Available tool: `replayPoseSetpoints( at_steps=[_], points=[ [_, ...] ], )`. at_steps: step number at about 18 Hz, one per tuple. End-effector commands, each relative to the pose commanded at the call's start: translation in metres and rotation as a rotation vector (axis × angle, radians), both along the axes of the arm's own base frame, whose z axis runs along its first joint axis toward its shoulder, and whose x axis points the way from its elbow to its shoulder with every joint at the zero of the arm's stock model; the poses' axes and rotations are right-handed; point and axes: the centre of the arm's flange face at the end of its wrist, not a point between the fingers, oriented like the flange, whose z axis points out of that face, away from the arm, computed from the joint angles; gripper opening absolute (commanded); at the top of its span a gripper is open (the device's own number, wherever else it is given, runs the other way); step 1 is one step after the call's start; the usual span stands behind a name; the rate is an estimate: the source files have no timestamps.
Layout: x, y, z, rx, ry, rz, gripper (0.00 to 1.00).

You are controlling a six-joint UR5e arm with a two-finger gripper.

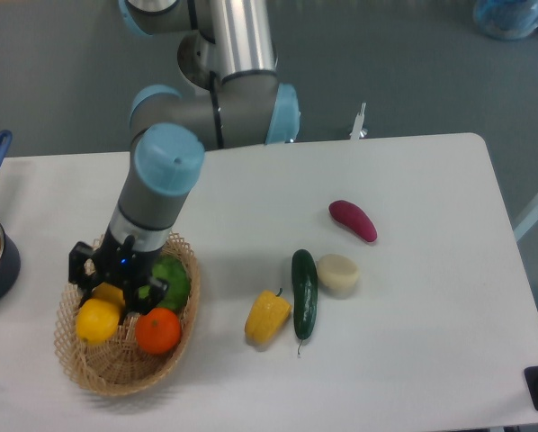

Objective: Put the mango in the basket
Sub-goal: 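Lower the mango into the basket beside the orange and open the gripper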

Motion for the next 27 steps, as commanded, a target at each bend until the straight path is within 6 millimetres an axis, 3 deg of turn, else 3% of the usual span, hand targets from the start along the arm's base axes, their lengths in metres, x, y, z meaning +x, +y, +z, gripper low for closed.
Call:
replayPoseSetpoints(
  at_steps=[4,12,13,15,17,20,21,23,27],
  points=[
    [0.0,0.023,-0.023,-0.007,-0.003,-0.018,0.21],
    [-0.001,0.029,-0.051,-0.046,0.005,-0.017,0.24],
    [-0.002,0.029,-0.052,-0.047,0.006,-0.017,0.27],
    [-0.002,0.03,-0.053,-0.045,0.009,-0.019,0.43],
    [-0.004,0.031,-0.058,-0.056,0.016,-0.018,0.44],
    [-0.005,0.031,-0.061,-0.064,0.032,-0.016,0.59],
    [-0.005,0.031,-0.061,-0.065,0.033,-0.015,0.69],
    [-0.005,0.03,-0.059,-0.063,0.036,-0.015,1.0],
    [-0.002,0.028,-0.041,-0.04,0.052,-0.016,1.0]
  ],
)
